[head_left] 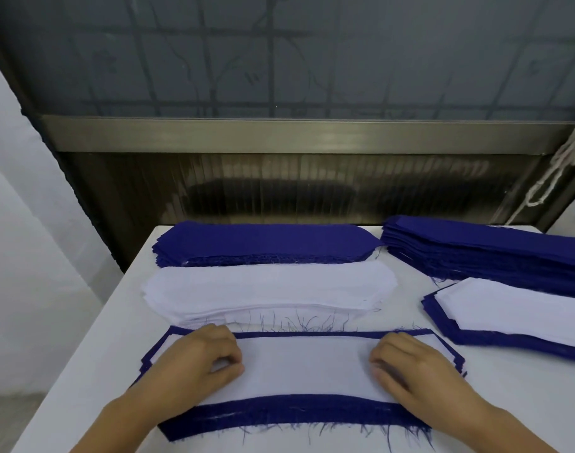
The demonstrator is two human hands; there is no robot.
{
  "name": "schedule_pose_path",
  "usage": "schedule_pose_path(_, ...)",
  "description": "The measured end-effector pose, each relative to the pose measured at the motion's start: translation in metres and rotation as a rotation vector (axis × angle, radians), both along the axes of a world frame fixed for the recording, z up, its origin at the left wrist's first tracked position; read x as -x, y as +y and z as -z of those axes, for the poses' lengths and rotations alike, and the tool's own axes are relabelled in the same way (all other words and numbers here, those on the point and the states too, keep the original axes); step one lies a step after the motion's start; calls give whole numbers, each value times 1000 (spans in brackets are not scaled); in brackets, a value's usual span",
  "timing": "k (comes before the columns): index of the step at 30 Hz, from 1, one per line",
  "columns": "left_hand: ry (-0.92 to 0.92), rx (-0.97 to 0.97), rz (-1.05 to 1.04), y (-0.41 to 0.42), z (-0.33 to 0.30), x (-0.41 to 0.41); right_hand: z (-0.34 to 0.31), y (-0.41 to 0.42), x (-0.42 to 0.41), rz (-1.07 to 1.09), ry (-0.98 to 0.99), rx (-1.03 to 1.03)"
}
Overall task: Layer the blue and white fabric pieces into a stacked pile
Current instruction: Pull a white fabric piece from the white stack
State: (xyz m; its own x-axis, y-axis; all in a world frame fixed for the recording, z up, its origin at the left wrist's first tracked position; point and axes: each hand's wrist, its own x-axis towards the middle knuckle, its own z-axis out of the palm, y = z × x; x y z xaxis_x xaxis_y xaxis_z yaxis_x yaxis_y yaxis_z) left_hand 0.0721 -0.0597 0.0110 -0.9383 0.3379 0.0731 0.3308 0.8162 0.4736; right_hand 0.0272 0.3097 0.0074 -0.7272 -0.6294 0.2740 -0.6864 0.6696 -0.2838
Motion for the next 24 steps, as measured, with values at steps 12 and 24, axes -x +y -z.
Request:
schedule_pose_path(12,-86,54,-68,-27,-20,31,-20,22,51,179,-179,-203)
schedule_pose_path(24,-43,-78,-292,45,-34,198,-20,-85,208,270,-219,-10)
